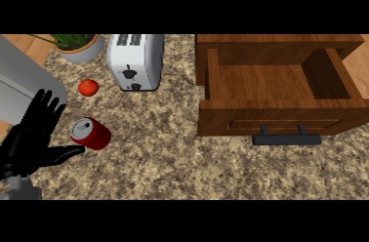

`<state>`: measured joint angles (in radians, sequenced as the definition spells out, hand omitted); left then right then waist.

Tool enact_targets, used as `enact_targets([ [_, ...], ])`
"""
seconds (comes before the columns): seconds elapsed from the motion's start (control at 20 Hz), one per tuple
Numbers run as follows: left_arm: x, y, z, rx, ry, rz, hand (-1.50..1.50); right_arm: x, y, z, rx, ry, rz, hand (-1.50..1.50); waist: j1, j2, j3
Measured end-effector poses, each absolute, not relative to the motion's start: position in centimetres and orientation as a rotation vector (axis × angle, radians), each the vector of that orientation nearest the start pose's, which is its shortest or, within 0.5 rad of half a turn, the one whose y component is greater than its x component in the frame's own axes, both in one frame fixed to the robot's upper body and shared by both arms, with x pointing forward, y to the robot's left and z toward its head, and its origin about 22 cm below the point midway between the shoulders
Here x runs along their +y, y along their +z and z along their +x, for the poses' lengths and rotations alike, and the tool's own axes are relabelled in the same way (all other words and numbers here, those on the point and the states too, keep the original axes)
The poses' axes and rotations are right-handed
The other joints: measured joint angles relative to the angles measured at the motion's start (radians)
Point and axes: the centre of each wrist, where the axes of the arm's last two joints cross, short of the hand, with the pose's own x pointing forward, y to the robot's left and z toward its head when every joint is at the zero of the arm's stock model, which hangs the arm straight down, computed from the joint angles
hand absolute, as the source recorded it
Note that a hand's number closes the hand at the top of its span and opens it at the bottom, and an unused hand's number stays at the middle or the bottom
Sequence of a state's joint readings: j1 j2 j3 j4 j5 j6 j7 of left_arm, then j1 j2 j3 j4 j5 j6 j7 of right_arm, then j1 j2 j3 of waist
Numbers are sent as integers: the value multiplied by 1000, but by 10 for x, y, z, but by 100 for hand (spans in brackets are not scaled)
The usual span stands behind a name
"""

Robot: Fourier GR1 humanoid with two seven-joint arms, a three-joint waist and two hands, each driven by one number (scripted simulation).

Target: Pick up the can, place it into the drawer and close the drawer

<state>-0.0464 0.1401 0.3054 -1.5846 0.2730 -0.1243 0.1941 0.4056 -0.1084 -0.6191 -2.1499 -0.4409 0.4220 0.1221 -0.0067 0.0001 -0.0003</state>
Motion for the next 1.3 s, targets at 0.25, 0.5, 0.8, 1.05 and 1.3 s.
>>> enact_targets([
  [0.25,327,6,242,-1490,240,43,-150,-376,96,84,-1776,-97,-191,-150,0,0,0],
  [0.5,340,-15,240,-1477,264,78,-150,-381,101,88,-1779,-101,-198,-150,1,0,0],
  [0.8,354,-52,235,-1453,273,99,-150,-383,98,75,-1779,-94,-199,-150,-1,0,0],
  [1.05,369,-71,234,-1435,276,92,-150,-382,103,69,-1780,-92,-198,-150,-1,0,0],
  [1.3,368,-93,234,-1414,299,80,-150,-383,108,65,-1778,-92,-193,-150,-2,0,0],
])
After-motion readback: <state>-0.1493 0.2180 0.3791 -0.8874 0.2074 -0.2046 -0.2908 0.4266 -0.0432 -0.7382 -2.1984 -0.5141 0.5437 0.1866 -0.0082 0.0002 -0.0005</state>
